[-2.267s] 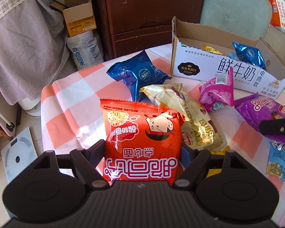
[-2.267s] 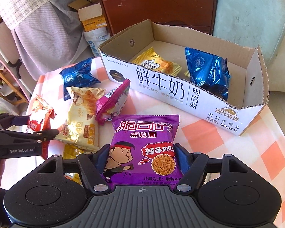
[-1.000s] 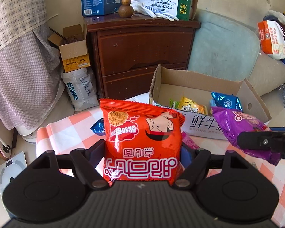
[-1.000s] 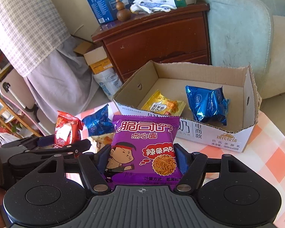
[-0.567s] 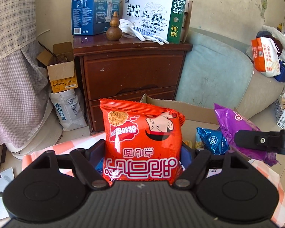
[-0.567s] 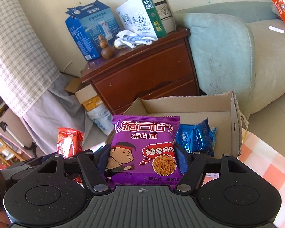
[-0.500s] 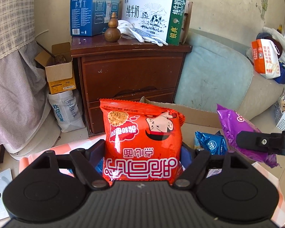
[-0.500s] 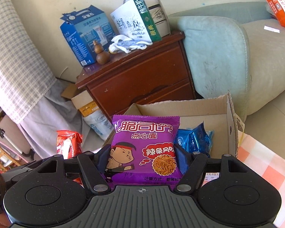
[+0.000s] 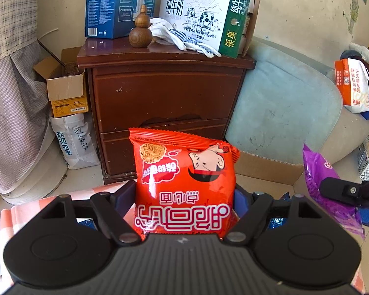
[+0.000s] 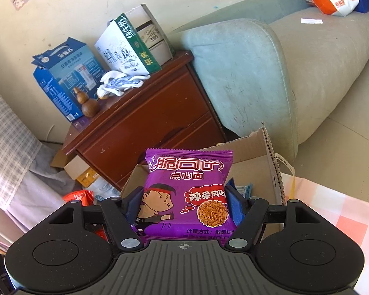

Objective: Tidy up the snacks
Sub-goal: 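Lower both packets into the box and open both tools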

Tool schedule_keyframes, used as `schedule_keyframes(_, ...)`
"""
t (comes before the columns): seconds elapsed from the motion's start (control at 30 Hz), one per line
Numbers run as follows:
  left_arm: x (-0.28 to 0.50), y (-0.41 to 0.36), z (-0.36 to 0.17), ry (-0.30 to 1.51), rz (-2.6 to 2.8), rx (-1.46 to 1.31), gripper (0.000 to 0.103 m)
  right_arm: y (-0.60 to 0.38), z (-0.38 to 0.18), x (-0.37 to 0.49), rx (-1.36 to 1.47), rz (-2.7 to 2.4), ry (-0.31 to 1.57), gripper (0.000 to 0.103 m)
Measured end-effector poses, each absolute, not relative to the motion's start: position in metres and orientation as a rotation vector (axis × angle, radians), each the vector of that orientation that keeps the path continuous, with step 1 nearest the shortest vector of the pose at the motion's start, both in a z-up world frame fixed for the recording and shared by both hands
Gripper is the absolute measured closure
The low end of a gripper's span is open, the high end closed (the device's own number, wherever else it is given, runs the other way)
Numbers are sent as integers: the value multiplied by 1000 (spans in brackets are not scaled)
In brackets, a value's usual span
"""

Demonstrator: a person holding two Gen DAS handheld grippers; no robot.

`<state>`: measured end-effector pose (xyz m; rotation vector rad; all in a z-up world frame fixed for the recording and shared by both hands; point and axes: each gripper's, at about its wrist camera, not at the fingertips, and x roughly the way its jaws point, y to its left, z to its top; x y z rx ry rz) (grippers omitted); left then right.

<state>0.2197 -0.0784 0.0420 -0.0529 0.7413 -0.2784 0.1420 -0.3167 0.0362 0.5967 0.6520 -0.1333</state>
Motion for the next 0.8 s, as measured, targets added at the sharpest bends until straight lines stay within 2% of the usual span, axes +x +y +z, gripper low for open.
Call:
schedule_keyframes(0.3, 240, -98, 28, 744, -306, -40, 23, -317, 20, 158, 589, -187, 656, 32)
schedule_keyframes(0.37, 240, -99, 25, 751, -320, -36, 13, -316, 18, 160, 574, -204, 667, 27)
schedule_keyframes(0.43, 240, -97, 27, 751, -314, -52, 11, -316, 18, 160, 572, -195, 671, 25)
schedule_keyframes(0.8, 222, -65, 52, 709, -283, -53, 9, -301, 31, 149, 481, -135, 704, 21)
